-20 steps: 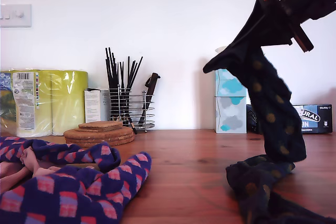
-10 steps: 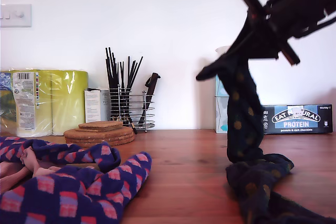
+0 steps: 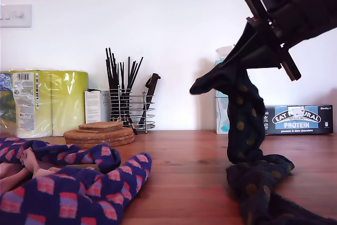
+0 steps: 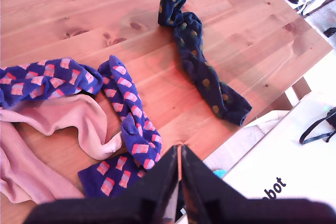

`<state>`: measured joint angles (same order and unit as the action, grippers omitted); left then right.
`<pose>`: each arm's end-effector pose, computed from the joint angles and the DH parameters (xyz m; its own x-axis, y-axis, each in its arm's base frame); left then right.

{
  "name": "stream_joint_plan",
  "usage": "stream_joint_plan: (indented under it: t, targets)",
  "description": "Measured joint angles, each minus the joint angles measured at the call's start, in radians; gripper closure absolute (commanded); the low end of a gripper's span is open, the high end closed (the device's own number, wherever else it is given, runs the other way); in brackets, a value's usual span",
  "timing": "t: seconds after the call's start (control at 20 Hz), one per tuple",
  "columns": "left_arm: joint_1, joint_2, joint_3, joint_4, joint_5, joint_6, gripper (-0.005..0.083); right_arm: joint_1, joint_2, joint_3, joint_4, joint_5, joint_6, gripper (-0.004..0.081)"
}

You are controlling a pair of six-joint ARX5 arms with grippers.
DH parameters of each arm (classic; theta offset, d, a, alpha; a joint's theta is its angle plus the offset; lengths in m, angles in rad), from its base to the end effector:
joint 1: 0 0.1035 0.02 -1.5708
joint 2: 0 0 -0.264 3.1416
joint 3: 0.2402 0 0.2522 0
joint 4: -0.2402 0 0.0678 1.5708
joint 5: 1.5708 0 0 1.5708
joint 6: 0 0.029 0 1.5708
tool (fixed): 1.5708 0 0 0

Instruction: Pair up the socks based on colour and pattern, by placing each sock on top of its pair

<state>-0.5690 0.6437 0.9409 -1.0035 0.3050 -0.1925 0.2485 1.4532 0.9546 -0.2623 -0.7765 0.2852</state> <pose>0.0780 -0.0602 0.3291 0.4495 -0.6440 -0.6191 0.5887 0.7348 -0.3368 0.2828 0.0927 0.2402 0.3284 0.8063 -0.4919 -0.4524 0.5915 0.6675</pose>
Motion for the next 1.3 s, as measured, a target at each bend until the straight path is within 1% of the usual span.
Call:
stream_joint_plan:
  t: [0.1, 0.2, 0.25, 0.35, 0.4, 0.55, 0.65, 0.75, 0.9, 0.95, 1.0, 1.1, 1.15, 1.2, 1.3]
  targets:
    - [0.000, 0.000, 0.000, 0.000, 0.000, 0.000, 0.0795, 0.024, -0.068, 0.001, -0.121, -0.003, -0.040, 0.0782]
    - [0.000, 0.000, 0.000, 0.003, -0.018, 0.006, 0.0795, 0.028, -0.133, 0.003, -0.237, -0.002, -0.092, 0.0782]
    - [0.000, 0.000, 0.000, 0.007, -0.031, 0.010, 0.0795, 0.028, -0.148, 0.003, -0.274, -0.001, -0.105, 0.0782]
    - [0.000, 0.000, 0.000, 0.013, -0.057, 0.013, 0.0795, 0.027, -0.148, -0.018, -0.299, 0.001, -0.121, 0.0782]
    - [0.000, 0.000, 0.000, 0.016, -0.062, 0.013, 0.0795, 0.028, -0.148, -0.055, -0.303, 0.001, -0.127, 0.0782]
    - [0.000, 0.000, 0.000, 0.024, -0.064, 0.013, 0.0795, 0.057, -0.144, -0.244, -0.307, 0.001, -0.129, 0.0782]
    - [0.000, 0.000, 0.000, 0.024, -0.064, 0.013, 0.0795, 0.075, -0.142, -0.336, -0.315, 0.001, -0.129, 0.0782]
    - [0.000, 0.000, 0.000, 0.024, -0.064, 0.013, 0.0795, 0.080, -0.150, -0.349, -0.325, 0.001, -0.133, 0.0782]
    - [0.000, 0.000, 0.000, 0.024, -0.064, 0.013, 0.0795, 0.080, -0.224, -0.341, -0.405, 0.002, -0.172, 0.0778]
    - [0.000, 0.000, 0.000, 0.025, -0.064, 0.013, 0.0795, 0.080, -0.237, -0.341, -0.409, 0.001, -0.174, 0.0740]
    - [0.000, 0.000, 0.000, 0.028, -0.064, 0.013, 0.0795, 0.080, -0.238, -0.340, -0.415, 0.008, -0.175, 0.0653]
    - [0.000, 0.000, 0.000, 0.032, -0.064, 0.013, 0.0795, 0.080, -0.230, -0.340, -0.437, 0.055, -0.176, 0.0409]
    - [0.000, 0.000, 0.000, 0.032, -0.064, 0.013, 0.0795, 0.080, -0.229, -0.340, -0.442, 0.080, -0.175, 0.0349]
    - [0.000, 0.000, 0.000, 0.032, -0.064, 0.013, 0.0795, 0.080, -0.229, -0.340, -0.441, 0.103, -0.170, 0.0329]
    - [0.000, 0.000, 0.000, 0.032, -0.064, 0.013, 0.0795, 0.080, -0.229, -0.340, -0.442, 0.134, -0.152, 0.0327]
